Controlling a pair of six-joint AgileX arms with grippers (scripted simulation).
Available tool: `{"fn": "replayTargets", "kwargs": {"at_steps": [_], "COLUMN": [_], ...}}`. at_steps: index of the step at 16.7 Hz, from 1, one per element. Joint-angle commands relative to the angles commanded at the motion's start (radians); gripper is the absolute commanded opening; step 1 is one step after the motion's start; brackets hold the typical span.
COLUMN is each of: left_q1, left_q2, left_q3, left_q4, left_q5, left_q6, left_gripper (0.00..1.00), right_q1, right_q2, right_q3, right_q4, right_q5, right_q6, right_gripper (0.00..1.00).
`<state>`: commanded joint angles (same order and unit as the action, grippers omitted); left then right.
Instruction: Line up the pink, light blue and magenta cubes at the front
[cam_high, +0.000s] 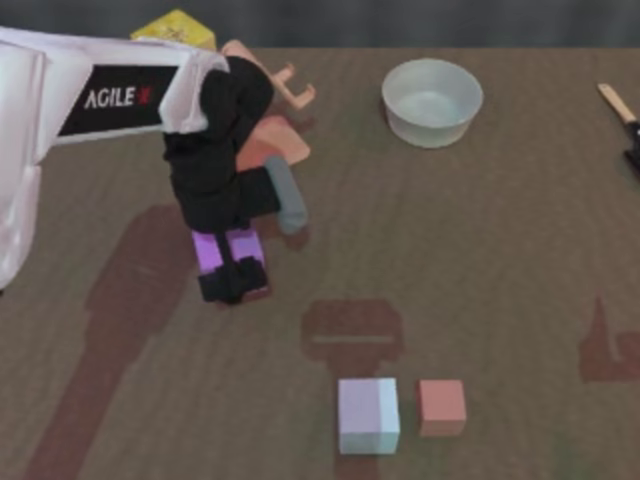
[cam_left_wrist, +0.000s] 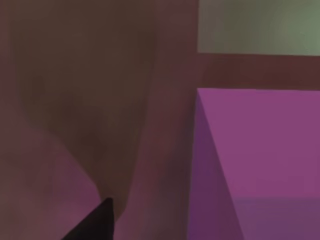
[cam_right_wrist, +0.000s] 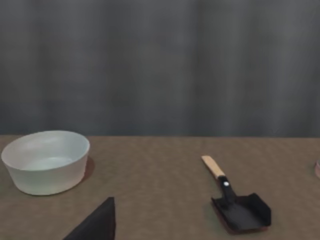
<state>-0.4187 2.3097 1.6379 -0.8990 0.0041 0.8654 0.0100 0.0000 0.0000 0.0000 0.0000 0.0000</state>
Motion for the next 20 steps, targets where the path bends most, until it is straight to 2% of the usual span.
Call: {"fn": "replayTargets", "kwargs": {"at_steps": [13,20], "left_q1": [0.000,0.000], "left_q2": [0.000,0.000], "left_q3": [0.000,0.000], "left_q4": [0.000,0.000], "left_q5": [0.000,0.000], "left_q6": [0.000,0.000], "left_gripper": [0.02,0.00], "right_q1": [0.000,0.000], "right_q2": [0.000,0.000], "right_q3": [0.000,0.000], "right_q4": [0.000,0.000], "right_q5": [0.000,0.000], "right_q6": [0.000,0.000], "right_gripper": [1.00,1.00]}}
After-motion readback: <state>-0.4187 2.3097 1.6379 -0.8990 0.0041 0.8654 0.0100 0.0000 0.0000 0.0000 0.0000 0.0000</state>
